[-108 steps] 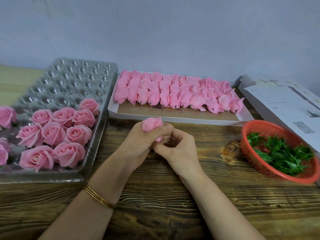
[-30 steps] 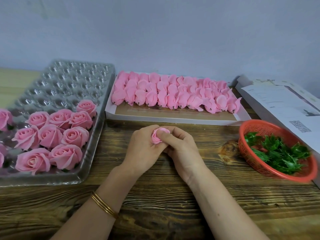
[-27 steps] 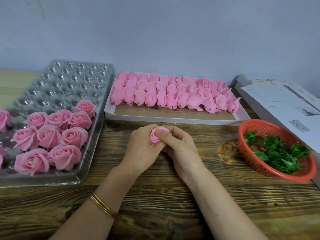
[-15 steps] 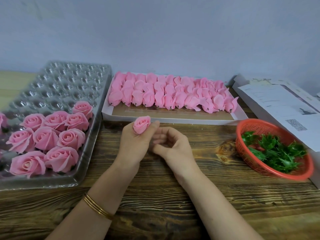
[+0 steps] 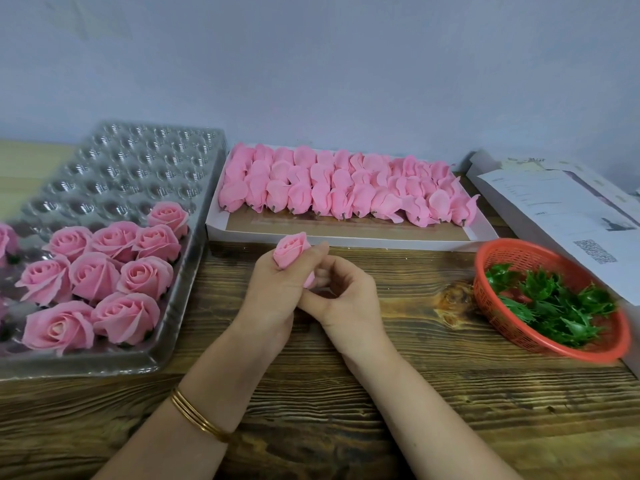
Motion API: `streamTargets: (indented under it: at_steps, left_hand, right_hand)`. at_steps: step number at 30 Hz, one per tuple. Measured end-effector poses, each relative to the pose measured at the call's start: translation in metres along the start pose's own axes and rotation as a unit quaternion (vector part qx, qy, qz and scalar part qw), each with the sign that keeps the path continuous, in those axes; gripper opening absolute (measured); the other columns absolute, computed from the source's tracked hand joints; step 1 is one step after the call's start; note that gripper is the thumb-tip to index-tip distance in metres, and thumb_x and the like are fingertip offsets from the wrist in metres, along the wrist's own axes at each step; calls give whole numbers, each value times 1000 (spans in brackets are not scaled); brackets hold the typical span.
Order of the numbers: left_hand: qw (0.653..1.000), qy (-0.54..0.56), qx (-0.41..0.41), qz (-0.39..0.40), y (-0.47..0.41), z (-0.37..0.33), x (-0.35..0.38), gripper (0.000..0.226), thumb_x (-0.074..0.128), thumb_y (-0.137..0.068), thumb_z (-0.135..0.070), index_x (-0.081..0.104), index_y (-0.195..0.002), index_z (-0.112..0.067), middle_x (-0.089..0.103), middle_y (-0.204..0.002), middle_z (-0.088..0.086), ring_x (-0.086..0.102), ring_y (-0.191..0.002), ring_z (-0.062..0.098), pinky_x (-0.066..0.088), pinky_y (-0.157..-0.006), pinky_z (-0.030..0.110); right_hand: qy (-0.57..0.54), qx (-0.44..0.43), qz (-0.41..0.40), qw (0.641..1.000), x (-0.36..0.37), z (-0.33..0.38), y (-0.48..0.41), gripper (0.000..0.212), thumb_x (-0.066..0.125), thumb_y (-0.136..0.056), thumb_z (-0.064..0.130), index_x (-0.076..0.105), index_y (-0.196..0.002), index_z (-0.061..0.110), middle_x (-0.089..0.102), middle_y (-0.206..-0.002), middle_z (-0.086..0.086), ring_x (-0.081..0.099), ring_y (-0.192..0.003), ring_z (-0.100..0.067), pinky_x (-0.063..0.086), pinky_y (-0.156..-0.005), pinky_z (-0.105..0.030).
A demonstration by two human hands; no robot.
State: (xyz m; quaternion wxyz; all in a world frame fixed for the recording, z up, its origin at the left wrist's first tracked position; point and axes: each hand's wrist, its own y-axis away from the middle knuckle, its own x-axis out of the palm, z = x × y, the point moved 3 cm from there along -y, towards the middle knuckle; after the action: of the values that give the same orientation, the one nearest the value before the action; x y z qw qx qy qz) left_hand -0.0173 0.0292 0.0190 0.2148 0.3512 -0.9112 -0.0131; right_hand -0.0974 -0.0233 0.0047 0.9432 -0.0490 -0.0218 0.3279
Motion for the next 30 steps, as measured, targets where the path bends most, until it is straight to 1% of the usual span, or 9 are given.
streamTargets:
  at_steps: [5, 9, 12, 14, 17, 19, 21, 24, 30]
  left_hand:
    - [999, 17, -29, 4, -3, 1, -3, 12, 70, -88, -17, 69, -82, -7, 67, -67, 2, 66, -64, 8, 53, -60, 18]
    - [998, 15, -45, 39, -5, -1, -4, 13, 71, -86, -17, 68, -83, -5, 64, -70, 4, 65, -68, 12, 55, -66, 22]
    - [995, 1, -58, 77, -4, -6, -5, 20, 75, -69, -27, 73, -77, -8, 61, -77, 7, 58, -78, 21, 48, -74, 34]
    - [993, -20, -61, 104, -1, -9, -4, 22, 74, -64, -33, 77, -74, -13, 59, -80, 8, 51, -78, 23, 41, -65, 33]
    - [992, -40, -51, 106, 1, -11, -4, 23, 73, -67, -34, 77, -75, -13, 62, -84, 8, 55, -76, 18, 38, -60, 29]
    - [994, -42, -43, 89, -1, -9, -5, 17, 72, -77, -27, 73, -76, -10, 60, -81, 9, 56, -72, 17, 39, -57, 28]
    - [996, -42, -36, 68, -3, -8, -6, 14, 68, -87, -20, 69, -79, -7, 61, -76, 9, 58, -70, 19, 44, -56, 28]
    - [999, -26, -30, 30, -6, -5, -8, 14, 68, -89, -17, 69, -79, -7, 66, -73, 7, 66, -72, 18, 56, -66, 29]
    - [1000, 4, -10, 23, -7, -2, -5, 13, 68, -90, -12, 65, -78, -6, 66, -65, 1, 66, -63, 10, 54, -60, 20]
  right_hand:
    - [-4, -5, 12, 1000, -1, 3, 3, 26, 79, -75, -4, 72, -83, 19, 69, -72, 2, 62, -71, -9, 54, -71, -24]
    - [-31, -6, 29, 999, -1, 4, 2, 12, 77, -79, -3, 74, -85, 6, 65, -72, -19, 56, -73, -16, 51, -72, -23]
    - [-61, 35, 65, 995, 0, 5, 1, 6, 72, -85, -2, 75, -84, 4, 62, -70, -8, 53, -70, -12, 48, -70, -20]
    - [-105, 95, 93, 985, 0, 4, -1, 18, 66, -87, -2, 75, -76, 10, 62, -66, -6, 54, -65, -12, 47, -66, -21]
    - [-186, 162, 124, 961, 0, 3, -2, 29, 60, -90, -3, 74, -68, 11, 62, -63, -5, 56, -62, -11, 48, -60, -18]
    - [-202, 171, 124, 956, 0, 2, -1, 24, 62, -90, -1, 75, -73, 10, 63, -65, -5, 57, -63, -10, 49, -60, -17]
    - [-184, 159, 116, 963, 0, 1, -1, 11, 67, -86, 1, 75, -84, 8, 66, -71, -6, 59, -67, -12, 50, -64, -19]
    - [-81, 105, 80, 988, -4, 0, -1, 22, 77, -78, -1, 71, -98, 5, 70, -80, -4, 63, -78, -13, 53, -75, -26]
    - [-22, 29, 18, 999, -4, 4, 1, 23, 81, -73, -6, 68, -91, 1, 69, -77, 0, 61, -71, -8, 53, -70, -18]
